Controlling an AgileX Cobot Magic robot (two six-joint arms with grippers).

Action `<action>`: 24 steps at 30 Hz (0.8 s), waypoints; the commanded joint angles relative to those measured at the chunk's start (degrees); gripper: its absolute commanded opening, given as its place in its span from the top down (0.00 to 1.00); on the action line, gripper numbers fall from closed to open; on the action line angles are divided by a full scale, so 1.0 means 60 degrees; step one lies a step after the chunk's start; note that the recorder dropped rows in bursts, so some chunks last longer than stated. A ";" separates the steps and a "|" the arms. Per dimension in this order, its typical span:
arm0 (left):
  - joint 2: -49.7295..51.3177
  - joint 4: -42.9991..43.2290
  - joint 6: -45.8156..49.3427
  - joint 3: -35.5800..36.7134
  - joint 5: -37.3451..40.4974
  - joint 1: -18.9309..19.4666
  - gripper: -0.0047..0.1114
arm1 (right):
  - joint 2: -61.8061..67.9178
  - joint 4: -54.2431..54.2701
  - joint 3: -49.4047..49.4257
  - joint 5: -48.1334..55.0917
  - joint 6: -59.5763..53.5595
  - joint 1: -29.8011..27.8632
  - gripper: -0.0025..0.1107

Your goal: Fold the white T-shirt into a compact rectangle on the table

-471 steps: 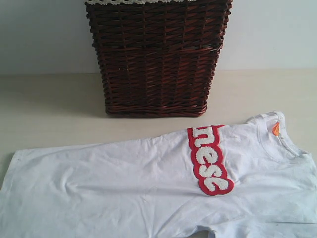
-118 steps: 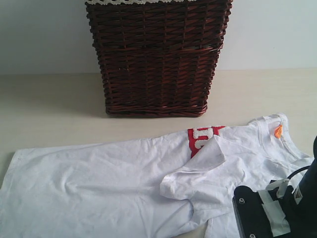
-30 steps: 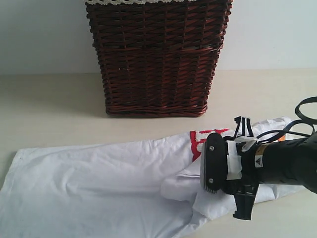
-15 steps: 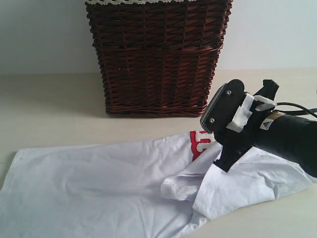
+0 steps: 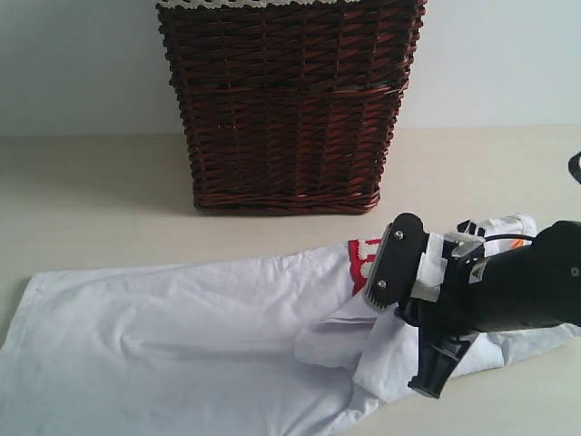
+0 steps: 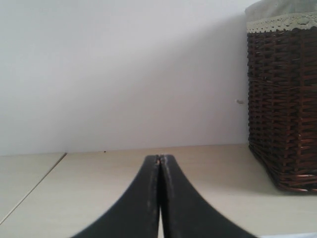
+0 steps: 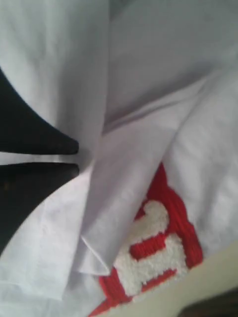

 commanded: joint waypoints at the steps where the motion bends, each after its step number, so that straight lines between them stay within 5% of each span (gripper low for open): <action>1: -0.0055 -0.0069 -0.0054 0.0004 0.0000 0.0018 0.96 | 0.0755 0.0024 -0.0071 -0.0852 0.0151 -0.0040 0.94; 6: -0.0055 -0.0069 -0.0054 0.0004 0.0000 0.0018 0.96 | 0.1214 0.0051 -0.0071 -0.0669 0.0439 -0.0040 0.94; 14: -0.0055 -0.0069 -0.0054 0.0004 0.0000 0.0018 0.96 | 0.0730 -0.0204 -0.0071 0.2380 -0.0106 -0.0040 0.96; 24: -0.0055 -0.0069 -0.0054 0.0004 0.0000 0.0018 0.96 | -0.0837 -0.0203 -0.0071 0.0769 -0.0067 -0.0040 0.86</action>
